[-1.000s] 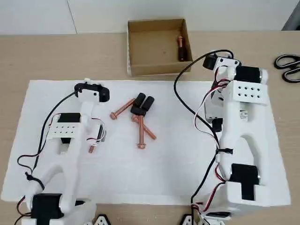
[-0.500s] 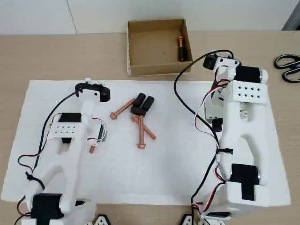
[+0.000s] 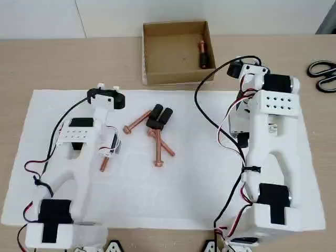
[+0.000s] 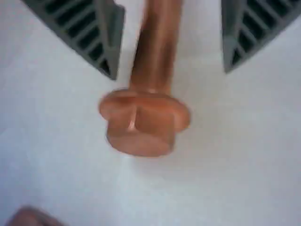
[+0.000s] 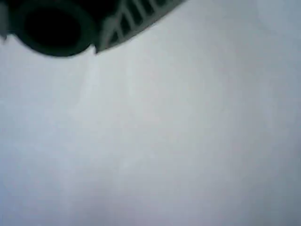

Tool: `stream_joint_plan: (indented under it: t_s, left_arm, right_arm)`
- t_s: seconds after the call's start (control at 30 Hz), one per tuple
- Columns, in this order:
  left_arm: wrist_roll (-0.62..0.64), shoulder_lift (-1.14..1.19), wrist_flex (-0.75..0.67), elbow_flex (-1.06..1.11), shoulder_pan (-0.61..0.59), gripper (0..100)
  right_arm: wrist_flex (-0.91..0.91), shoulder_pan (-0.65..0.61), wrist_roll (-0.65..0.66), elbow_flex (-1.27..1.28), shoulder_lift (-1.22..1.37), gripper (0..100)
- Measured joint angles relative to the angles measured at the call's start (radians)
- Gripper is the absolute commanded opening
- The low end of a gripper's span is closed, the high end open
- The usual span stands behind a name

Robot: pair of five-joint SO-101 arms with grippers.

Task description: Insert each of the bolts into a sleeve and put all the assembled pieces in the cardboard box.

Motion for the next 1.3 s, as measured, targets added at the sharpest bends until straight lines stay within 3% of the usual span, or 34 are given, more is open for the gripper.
stream_joint_plan:
  t_s: [0.3,0.5,0.8,1.3]
  left_arm:
    - [-0.002,0.057,0.0,-0.032,0.0,13]
    - [-0.002,0.068,0.0,-0.034,0.012,1]
    - [0.003,0.077,0.008,-0.043,0.066,1]
    - [0.003,0.081,0.347,-0.451,0.107,1]
  right_arm:
    - [0.0,0.0,0.0,0.0,0.0,0.6]
    - [0.0,0.0,0.0,0.0,0.0,0.6]
    - [0.0,0.0,0.0,0.0,0.0,0.6]
    - [0.0,0.0,0.0,0.0,-0.046,0.7]
